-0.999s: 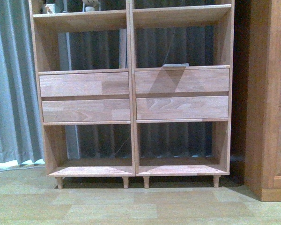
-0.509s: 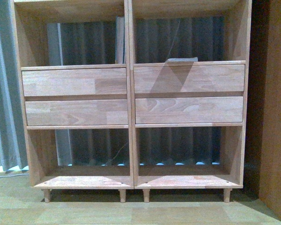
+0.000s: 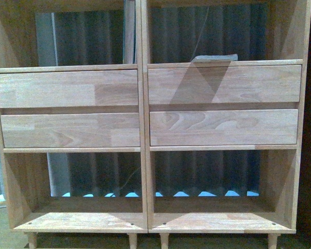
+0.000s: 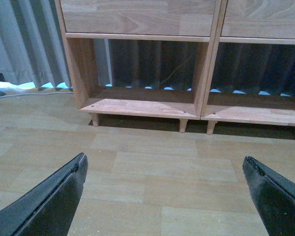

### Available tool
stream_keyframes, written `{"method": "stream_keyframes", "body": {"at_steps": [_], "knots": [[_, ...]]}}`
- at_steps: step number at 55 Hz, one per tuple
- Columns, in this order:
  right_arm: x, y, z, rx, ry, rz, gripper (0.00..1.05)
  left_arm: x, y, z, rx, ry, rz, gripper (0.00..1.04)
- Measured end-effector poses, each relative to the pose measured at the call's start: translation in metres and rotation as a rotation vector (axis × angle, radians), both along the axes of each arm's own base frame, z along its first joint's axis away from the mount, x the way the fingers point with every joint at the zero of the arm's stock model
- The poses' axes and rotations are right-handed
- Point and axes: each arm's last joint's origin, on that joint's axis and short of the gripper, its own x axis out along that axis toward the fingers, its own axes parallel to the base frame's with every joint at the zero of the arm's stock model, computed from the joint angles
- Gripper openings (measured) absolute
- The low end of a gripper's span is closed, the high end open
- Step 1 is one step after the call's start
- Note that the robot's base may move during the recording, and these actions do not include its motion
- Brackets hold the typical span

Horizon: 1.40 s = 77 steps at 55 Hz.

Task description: Organize books on shelf

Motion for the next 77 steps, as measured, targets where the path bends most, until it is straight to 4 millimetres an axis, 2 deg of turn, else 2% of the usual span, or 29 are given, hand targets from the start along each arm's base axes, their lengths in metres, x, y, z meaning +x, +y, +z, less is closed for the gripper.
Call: {"method": "stream_keyframes", "body": {"at_steps": [77], "knots": [[0.0, 0.0, 0.0, 0.0, 0.0, 0.0, 0.98, 0.0, 0.0, 0.0, 0.0, 0.0, 0.0, 0.97]]}}
